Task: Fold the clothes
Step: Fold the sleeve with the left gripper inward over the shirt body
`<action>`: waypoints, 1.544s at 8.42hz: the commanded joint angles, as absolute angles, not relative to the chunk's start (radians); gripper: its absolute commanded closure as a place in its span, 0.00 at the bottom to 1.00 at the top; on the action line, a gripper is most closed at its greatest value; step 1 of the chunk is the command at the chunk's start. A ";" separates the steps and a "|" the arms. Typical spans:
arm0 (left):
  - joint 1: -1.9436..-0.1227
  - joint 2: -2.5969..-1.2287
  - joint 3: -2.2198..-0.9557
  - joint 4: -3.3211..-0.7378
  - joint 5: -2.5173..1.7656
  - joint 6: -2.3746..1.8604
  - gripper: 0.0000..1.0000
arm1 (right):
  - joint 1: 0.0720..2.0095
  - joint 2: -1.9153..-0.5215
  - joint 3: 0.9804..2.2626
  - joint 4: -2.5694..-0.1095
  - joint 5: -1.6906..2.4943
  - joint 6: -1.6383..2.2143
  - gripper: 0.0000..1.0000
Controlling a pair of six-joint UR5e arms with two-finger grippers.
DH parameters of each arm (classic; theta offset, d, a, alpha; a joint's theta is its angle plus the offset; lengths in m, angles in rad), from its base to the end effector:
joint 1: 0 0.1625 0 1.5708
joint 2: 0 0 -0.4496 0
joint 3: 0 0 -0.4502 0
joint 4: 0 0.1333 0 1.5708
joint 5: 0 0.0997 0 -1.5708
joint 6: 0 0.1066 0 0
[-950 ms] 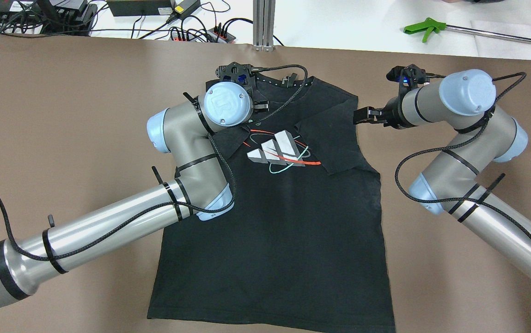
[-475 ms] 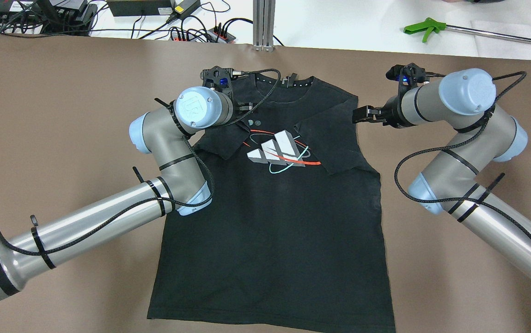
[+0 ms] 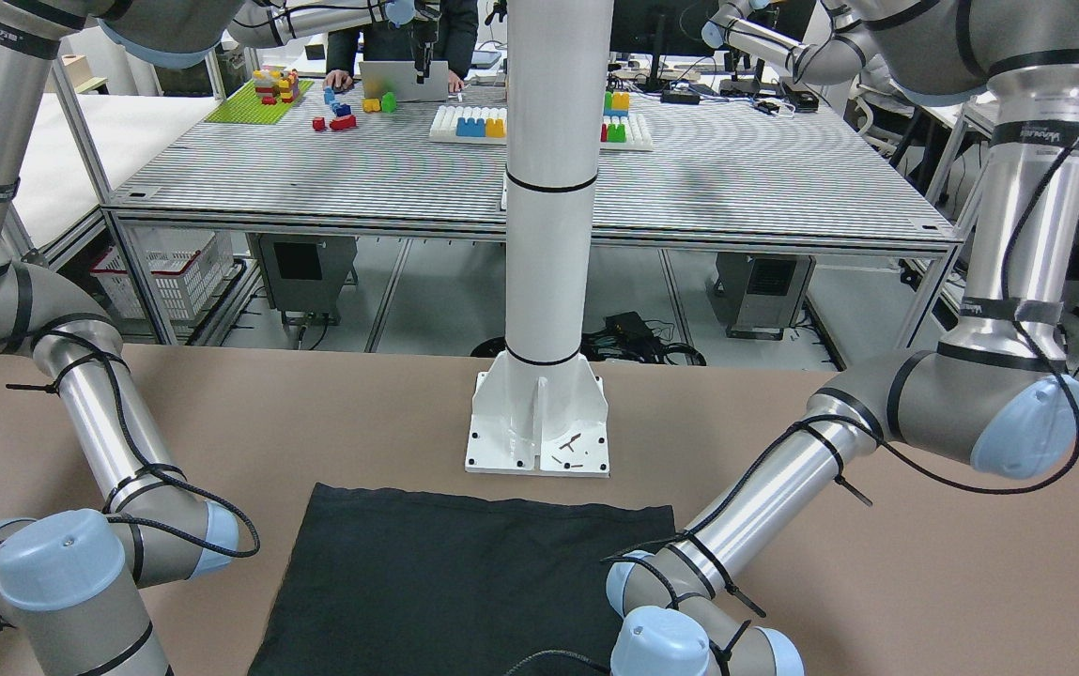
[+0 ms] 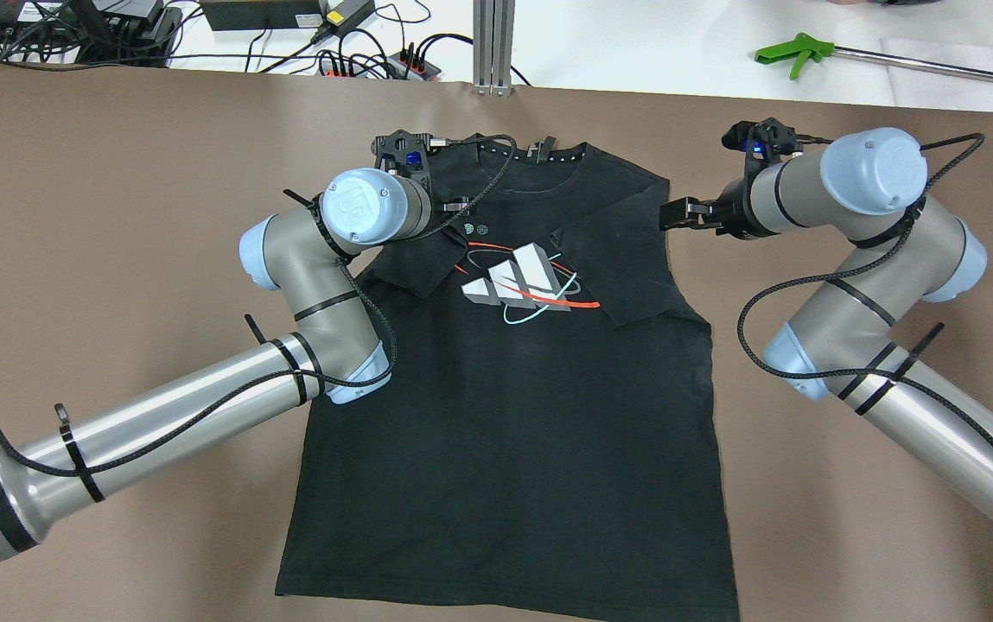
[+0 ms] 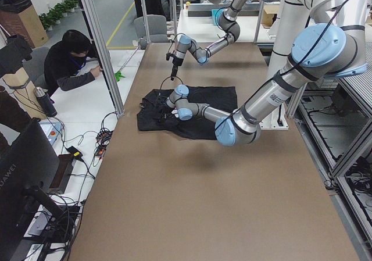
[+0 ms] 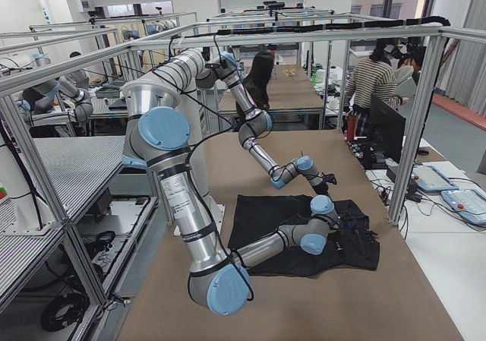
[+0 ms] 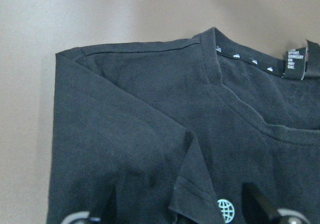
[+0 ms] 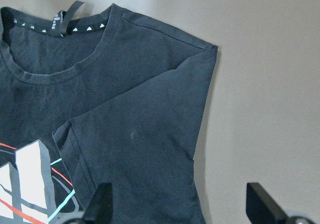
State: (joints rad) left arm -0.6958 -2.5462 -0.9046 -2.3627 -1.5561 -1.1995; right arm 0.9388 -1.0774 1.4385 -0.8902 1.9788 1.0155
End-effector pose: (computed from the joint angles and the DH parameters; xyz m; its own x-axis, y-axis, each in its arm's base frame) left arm 0.6360 -0.7069 0.2370 0.5599 0.0051 -0.8285 0.4806 0.8126 0.3297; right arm -0.3808 -0.6741 0.3627 0.5372 -0.0855 0.8391 -0.3002 0.9103 0.2849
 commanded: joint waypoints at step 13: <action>-0.667 -2.700 -0.879 -2.137 -1.474 -1.298 0.05 | 0.940 -1.118 1.480 -0.887 1.979 1.017 0.06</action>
